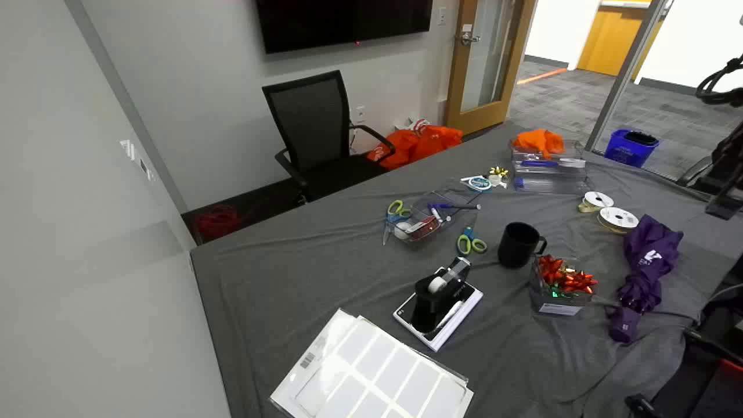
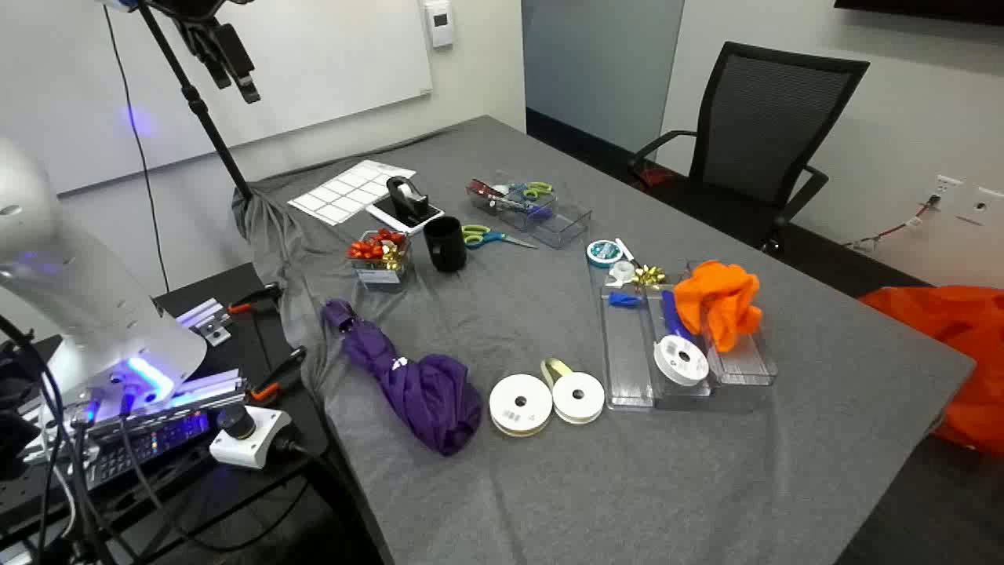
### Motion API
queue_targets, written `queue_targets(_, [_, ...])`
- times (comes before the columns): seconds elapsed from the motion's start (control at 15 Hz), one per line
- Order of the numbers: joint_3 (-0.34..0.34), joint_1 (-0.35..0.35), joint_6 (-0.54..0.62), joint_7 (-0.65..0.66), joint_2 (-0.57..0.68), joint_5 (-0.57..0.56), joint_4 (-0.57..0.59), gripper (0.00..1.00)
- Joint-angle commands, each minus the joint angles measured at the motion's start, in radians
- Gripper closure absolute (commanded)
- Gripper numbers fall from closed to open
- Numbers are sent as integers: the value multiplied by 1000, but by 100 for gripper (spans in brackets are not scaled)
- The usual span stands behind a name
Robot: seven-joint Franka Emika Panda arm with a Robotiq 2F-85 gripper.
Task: Move the CD holder to the clear object in the right
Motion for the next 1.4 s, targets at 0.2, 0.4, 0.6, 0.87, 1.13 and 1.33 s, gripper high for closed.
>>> queue_targets(0.2, [1,-2,-3,-1,1,1,3,0])
queue_targets(0.4, [13,-28,89,84,16,33,-19,0])
queue_targets(0.6, [16,-67,254,205,86,49,-24,0])
queue_targets(0.87, [25,-110,466,361,212,71,-14,0])
queue_targets(1.13, [52,-151,651,544,394,97,42,0])
queue_targets(1.33, [87,-193,736,716,528,82,115,0])
